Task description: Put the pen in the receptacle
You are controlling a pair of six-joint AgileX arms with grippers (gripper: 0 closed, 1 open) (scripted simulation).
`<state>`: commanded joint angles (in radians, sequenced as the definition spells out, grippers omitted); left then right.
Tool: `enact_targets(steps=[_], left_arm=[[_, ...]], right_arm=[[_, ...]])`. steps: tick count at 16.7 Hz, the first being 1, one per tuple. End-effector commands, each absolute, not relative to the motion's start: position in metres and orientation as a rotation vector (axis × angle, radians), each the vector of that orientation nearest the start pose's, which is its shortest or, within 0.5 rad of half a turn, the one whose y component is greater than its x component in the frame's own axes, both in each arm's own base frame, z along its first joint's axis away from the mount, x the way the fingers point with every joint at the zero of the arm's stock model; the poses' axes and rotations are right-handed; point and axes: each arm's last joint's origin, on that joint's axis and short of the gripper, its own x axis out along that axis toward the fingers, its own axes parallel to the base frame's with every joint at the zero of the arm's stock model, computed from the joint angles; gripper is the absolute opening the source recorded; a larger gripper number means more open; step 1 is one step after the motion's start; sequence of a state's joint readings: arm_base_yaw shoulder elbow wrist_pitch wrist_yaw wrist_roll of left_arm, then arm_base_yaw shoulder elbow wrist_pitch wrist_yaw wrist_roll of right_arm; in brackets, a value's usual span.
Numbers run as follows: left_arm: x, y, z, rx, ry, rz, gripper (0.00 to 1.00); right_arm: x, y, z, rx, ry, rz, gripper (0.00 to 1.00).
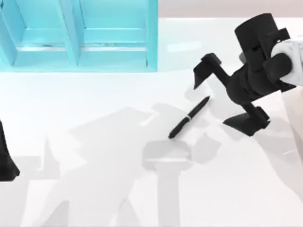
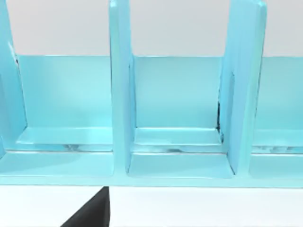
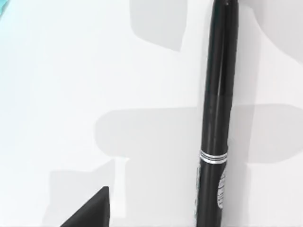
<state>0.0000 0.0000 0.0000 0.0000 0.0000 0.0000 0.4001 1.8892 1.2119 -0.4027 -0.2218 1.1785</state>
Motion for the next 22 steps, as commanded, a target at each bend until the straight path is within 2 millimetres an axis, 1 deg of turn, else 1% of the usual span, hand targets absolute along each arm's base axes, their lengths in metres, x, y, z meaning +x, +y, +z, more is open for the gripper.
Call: enact_targets(steps=[3, 5, 7, 10, 12, 13, 14, 18, 22], left_arm=[[0.106, -0.001, 0.16, 0.0, 0.0, 0.0, 1.0], [0.106, -0.001, 0.16, 0.0, 0.0, 0.0, 1.0], [0.106, -0.001, 0.16, 0.0, 0.0, 0.0, 1.0], [0.106, -0.001, 0.16, 0.0, 0.0, 0.0, 1.0], [0.106, -0.001, 0.16, 0.0, 0.0, 0.0, 1.0], [0.106, -0.001, 0.16, 0.0, 0.0, 0.0, 1.0], [0.106, -0.001, 0.16, 0.0, 0.0, 0.0, 1.0], [0.106, -0.001, 0.16, 0.0, 0.0, 0.0, 1.0], [0.106, -0.001, 0.16, 0.0, 0.0, 0.0, 1.0]], right_arm=[[0.35, 0.156, 0.157, 0.918, 1.272, -0.141, 1.0], [0.354, 0.162, 0.148, 0.916, 1.274, -0.138, 1.0], [0.363, 0.171, 0.131, 0.916, 1.276, -0.137, 1.0], [0.375, 0.185, 0.1, 0.915, 1.277, -0.139, 1.0], [0.38, 0.193, 0.08, 0.915, 1.277, -0.139, 1.0], [0.382, 0.195, 0.074, 0.915, 1.277, -0.139, 1.0], [0.382, 0.196, 0.071, 0.916, 1.276, -0.138, 1.0], [0.382, 0.196, 0.071, 0.916, 1.276, -0.138, 1.0], [0.382, 0.196, 0.071, 0.916, 1.276, -0.138, 0.7]])
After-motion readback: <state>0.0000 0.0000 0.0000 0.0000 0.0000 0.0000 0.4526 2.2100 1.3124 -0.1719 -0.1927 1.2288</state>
